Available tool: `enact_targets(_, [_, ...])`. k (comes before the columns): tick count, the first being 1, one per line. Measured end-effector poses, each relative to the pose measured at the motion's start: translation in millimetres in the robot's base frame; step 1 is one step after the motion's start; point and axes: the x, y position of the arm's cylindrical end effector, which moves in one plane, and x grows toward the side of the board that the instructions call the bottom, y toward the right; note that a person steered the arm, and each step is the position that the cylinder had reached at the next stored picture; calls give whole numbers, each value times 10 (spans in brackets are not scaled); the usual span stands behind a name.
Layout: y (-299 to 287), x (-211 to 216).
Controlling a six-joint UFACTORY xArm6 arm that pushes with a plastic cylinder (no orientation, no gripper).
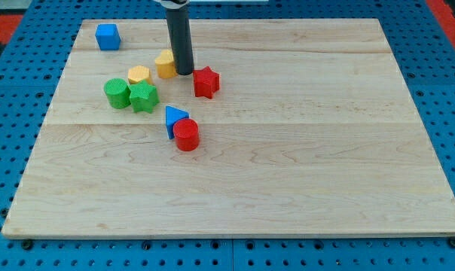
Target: Separate the yellow blocks away from each other
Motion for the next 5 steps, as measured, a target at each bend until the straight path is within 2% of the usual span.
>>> enact_targets(1, [-117,278])
enact_targets(2, [-701,226])
enact_targets(3, [-664,-44])
enact_targets(4, [26,-364])
enact_targets(5, [92,-294])
